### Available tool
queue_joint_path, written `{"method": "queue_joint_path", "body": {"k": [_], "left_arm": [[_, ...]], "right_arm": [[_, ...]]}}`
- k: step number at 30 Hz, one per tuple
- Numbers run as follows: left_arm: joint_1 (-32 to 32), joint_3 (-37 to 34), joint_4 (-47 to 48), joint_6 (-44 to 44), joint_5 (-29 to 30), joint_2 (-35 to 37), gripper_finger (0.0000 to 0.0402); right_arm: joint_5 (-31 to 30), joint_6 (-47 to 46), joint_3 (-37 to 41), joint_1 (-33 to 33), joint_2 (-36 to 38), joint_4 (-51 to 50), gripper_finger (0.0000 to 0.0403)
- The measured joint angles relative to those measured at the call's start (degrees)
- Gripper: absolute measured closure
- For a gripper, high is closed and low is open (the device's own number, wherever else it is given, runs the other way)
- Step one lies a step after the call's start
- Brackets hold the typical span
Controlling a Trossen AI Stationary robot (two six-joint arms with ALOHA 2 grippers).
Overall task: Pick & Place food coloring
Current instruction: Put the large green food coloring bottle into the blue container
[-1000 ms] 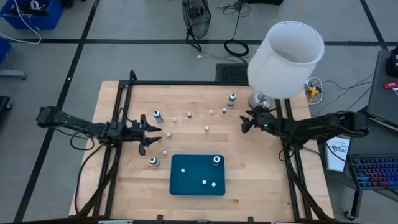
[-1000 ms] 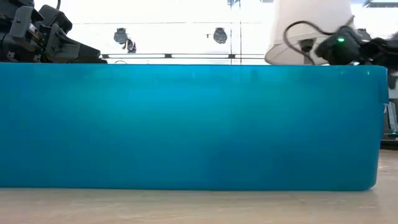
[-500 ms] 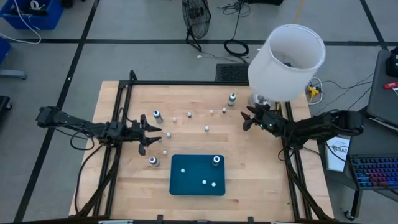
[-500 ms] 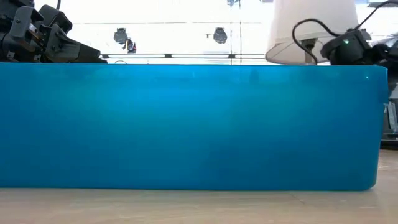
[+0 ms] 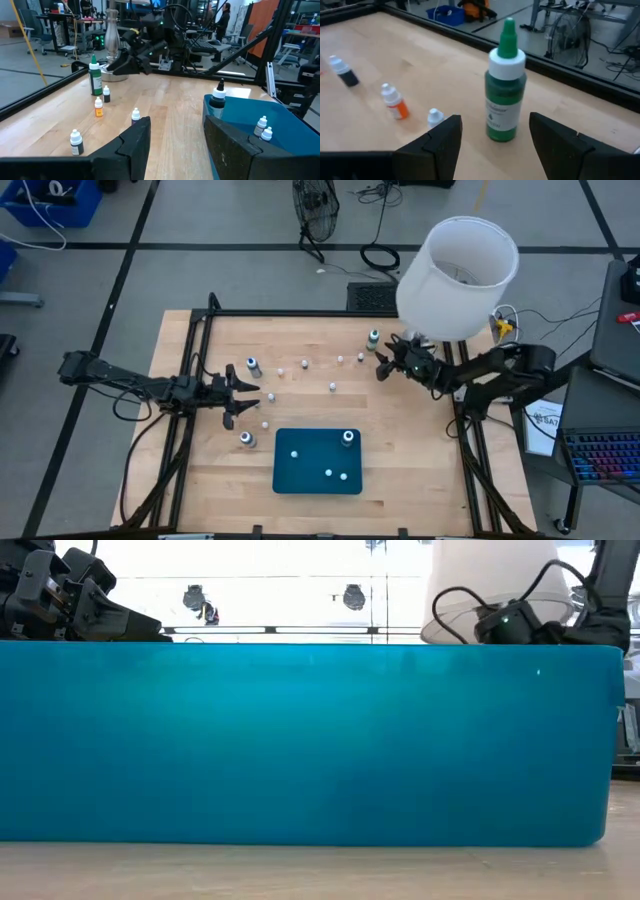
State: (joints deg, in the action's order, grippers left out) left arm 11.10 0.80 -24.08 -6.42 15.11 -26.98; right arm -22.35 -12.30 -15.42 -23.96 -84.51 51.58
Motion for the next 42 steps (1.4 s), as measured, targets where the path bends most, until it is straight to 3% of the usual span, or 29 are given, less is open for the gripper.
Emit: {"method": "queue_joint_path", "body": {"k": [11,15,27,42], "left_arm": [[0.0,0.0,0.0,0.0,0.0,0.0,0.0215],[0.0,0.0,0.0,0.0,0.0,0.0,0.0215],[0.0,0.0,0.0,0.0,0.0,0.0,0.0215],[0.0,0.0,0.0,0.0,0.0,0.0,0.0215]], "right_arm": [[0.3,1.0,-0.1,-2.7,-3.5,8.4,0.0183],[3.2,1.3,-0.1,-3.0,-3.5,10.6,0.0183],[4.7,4.3,-4.8,-4.2,-3.5,4.9,0.0183],[5.3,4.0,-4.9,-7.6,-3.5,2.2,0.0184]]}}
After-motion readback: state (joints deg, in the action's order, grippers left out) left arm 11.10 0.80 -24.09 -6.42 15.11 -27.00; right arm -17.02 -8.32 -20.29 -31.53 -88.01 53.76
